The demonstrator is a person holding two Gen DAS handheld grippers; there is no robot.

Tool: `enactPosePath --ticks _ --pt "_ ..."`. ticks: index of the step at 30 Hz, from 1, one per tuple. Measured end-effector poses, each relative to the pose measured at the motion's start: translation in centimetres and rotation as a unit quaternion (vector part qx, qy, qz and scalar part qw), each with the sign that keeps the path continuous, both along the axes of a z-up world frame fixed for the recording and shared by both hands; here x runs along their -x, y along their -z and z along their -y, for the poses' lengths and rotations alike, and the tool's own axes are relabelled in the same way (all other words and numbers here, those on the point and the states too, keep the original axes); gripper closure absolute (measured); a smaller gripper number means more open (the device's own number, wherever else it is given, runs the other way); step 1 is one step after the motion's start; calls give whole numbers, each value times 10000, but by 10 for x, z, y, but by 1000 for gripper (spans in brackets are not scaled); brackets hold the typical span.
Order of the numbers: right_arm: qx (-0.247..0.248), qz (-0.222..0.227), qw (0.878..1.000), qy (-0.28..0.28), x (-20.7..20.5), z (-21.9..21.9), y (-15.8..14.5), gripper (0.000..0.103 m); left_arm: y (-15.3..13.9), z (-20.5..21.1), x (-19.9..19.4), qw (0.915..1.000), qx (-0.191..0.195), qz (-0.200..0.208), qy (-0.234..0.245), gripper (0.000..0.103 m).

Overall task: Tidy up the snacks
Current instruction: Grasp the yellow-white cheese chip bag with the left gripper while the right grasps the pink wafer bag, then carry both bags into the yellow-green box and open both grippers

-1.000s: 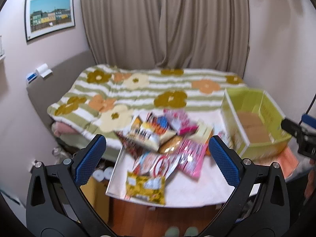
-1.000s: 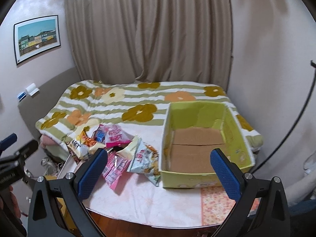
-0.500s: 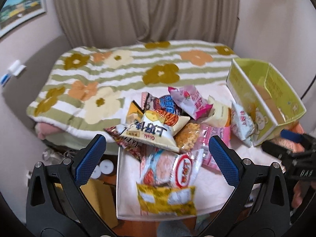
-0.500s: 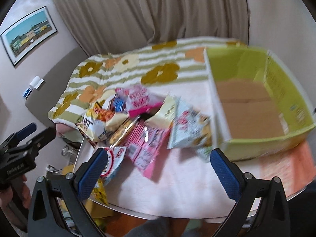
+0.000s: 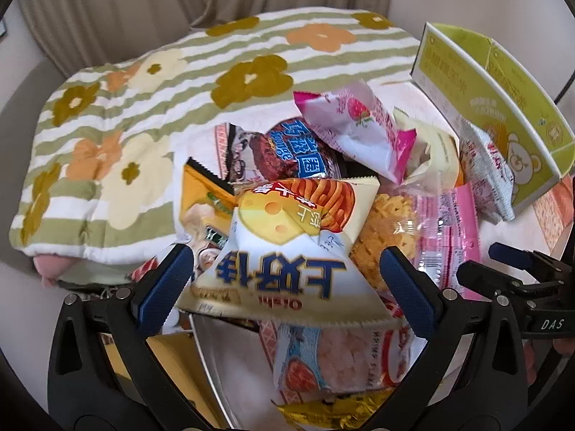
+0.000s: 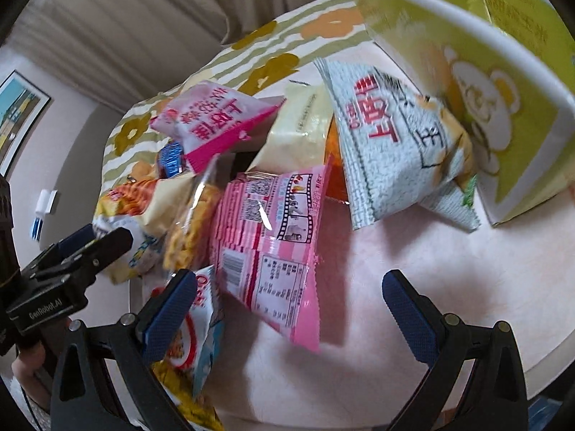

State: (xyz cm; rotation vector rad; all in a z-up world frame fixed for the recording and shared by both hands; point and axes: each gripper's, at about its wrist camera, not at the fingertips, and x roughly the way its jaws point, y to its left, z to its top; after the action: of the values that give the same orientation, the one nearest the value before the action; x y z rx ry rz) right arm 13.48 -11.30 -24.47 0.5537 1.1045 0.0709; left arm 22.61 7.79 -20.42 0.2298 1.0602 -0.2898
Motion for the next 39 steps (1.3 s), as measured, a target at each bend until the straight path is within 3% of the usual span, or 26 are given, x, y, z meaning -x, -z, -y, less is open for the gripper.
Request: enactPosePath --ticks 7,18,19,25,28,30,31,33,39 --pt "-132 -28 9997 204 -8 -2 15 8 14 6 -10 9995 -157 -91 275 4" --pt "-315 -32 9988 365 -18 -10 28 10 15 17 -7 9944 -723 12 773 29" --pt "-305 -36 9989 359 -19 -12 29 10 14 15 -8 9945 -672 -9 805 37" --pt "-311 1 9989 341 -28 -20 29 10 10 8 -10 9962 -367 -96 782 41" --pt "-435 50 9987 267 -31 -23 31 23 5 7 -9 9970 -312 -45 712 41" --pt "-654 118 9977 134 -31 -26 31 45 3 6 -9 9974 -267 -26 674 41" --pt "-728 146 9972 109 -30 -27 31 49 2 6 -9 9975 -270 -11 657 41" --pt "-737 194 9971 81 -28 -28 29 55 0 6 -7 9977 -270 -5 625 41" --pt "-350 366 9987 -13 -15 -30 8 59 -15 6 1 9983 -159 127 544 41"
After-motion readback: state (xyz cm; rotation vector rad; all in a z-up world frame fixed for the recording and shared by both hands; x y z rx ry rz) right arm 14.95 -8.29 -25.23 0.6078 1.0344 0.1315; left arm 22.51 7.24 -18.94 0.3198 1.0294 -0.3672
